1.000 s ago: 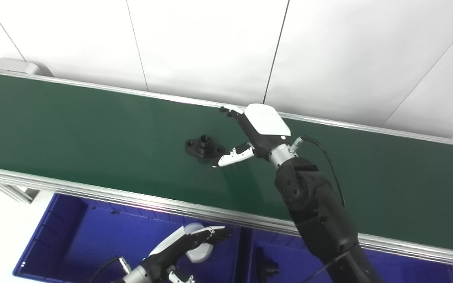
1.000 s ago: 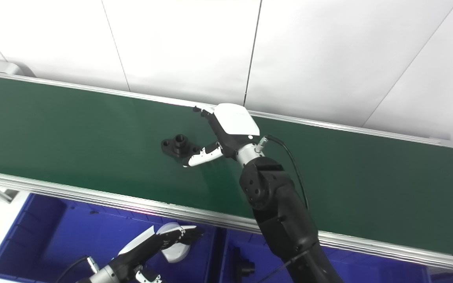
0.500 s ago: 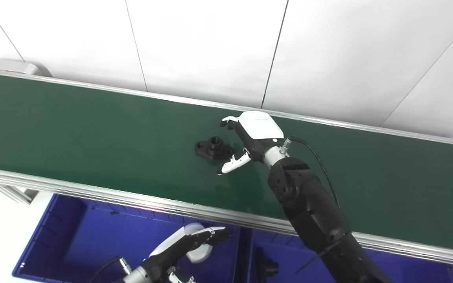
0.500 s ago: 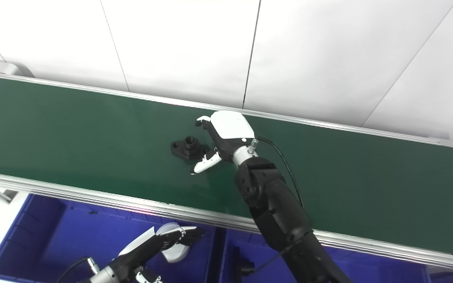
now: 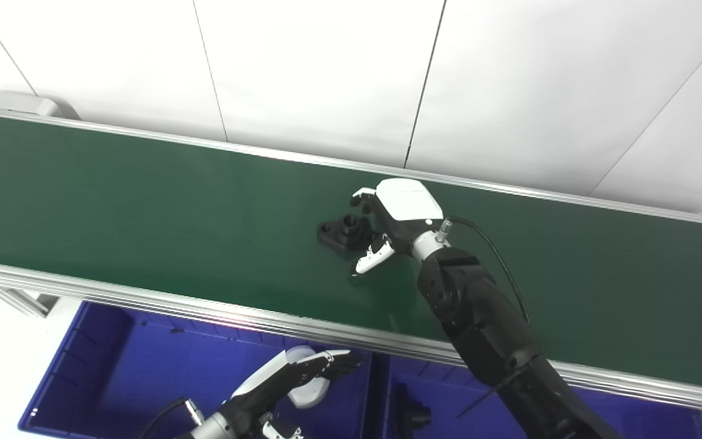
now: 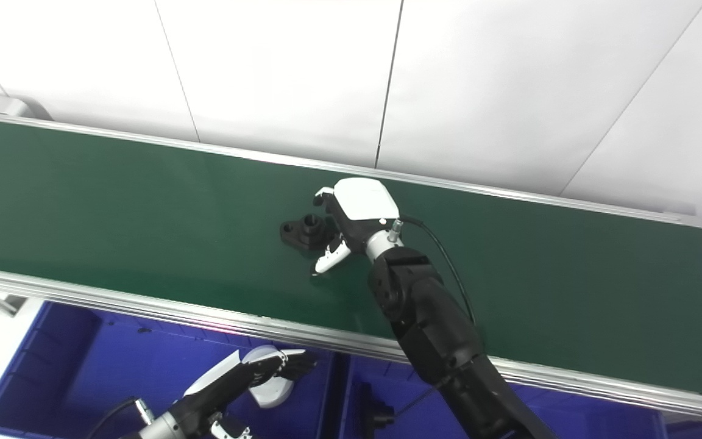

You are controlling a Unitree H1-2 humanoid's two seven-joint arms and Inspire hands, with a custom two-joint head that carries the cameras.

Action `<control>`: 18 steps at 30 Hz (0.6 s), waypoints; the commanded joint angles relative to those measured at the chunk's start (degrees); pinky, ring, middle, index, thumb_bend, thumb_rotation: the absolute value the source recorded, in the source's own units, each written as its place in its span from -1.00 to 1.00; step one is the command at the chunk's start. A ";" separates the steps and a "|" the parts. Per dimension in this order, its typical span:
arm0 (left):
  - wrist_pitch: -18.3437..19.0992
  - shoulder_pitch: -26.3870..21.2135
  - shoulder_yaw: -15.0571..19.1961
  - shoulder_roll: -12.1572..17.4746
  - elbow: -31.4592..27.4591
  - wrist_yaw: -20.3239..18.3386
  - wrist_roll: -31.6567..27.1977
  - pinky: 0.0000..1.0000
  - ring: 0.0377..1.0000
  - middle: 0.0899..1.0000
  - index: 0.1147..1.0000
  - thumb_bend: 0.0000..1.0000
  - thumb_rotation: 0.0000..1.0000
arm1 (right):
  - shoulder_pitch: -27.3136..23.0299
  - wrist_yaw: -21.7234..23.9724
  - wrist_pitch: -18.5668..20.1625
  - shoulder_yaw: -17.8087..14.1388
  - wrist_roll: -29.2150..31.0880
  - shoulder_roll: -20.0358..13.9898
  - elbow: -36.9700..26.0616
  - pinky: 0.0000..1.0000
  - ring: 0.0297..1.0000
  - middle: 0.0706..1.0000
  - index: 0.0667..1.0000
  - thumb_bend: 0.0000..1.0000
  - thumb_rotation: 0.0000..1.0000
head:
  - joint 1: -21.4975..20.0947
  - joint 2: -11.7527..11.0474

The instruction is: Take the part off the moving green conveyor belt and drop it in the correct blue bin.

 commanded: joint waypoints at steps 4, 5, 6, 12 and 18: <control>-1.76 0.40 0.39 -0.45 -2.97 0.43 0.55 0.64 0.69 0.71 0.70 0.69 -0.60 | 0.10 -2.56 -2.52 0.33 0.93 0.29 -0.31 0.05 0.22 0.28 0.46 0.57 -0.60 | 0.35 0.94; -1.64 0.44 0.45 -0.57 -3.17 0.38 0.54 0.64 0.69 0.71 0.70 0.69 -0.60 | 0.45 -2.56 -2.68 0.65 0.96 0.11 -0.34 0.04 0.21 0.28 0.46 0.57 -0.61 | 0.30 1.44; -1.55 0.49 0.50 -0.67 -3.32 0.33 0.54 0.63 0.69 0.71 0.70 0.68 -0.60 | 0.65 -2.49 -2.75 0.90 0.98 -0.03 -0.40 -0.01 0.17 0.25 0.46 0.54 -0.63 | 0.30 1.53; -0.33 0.88 0.68 -1.41 -4.98 0.14 0.22 0.60 0.67 0.70 0.69 0.68 -0.66 | 3.20 -2.57 -3.00 2.30 1.04 -1.13 -2.03 -0.40 -0.28 -0.07 0.45 0.26 -0.88 | 0.74 2.95; 0.63 1.17 0.92 -1.94 -6.58 -0.17 -0.08 0.60 0.68 0.71 0.69 0.69 -0.68 | 4.86 -4.39 -3.84 3.68 0.29 -2.16 -2.50 -0.68 -0.63 -0.14 0.06 0.07 -1.00 | 0.56 4.29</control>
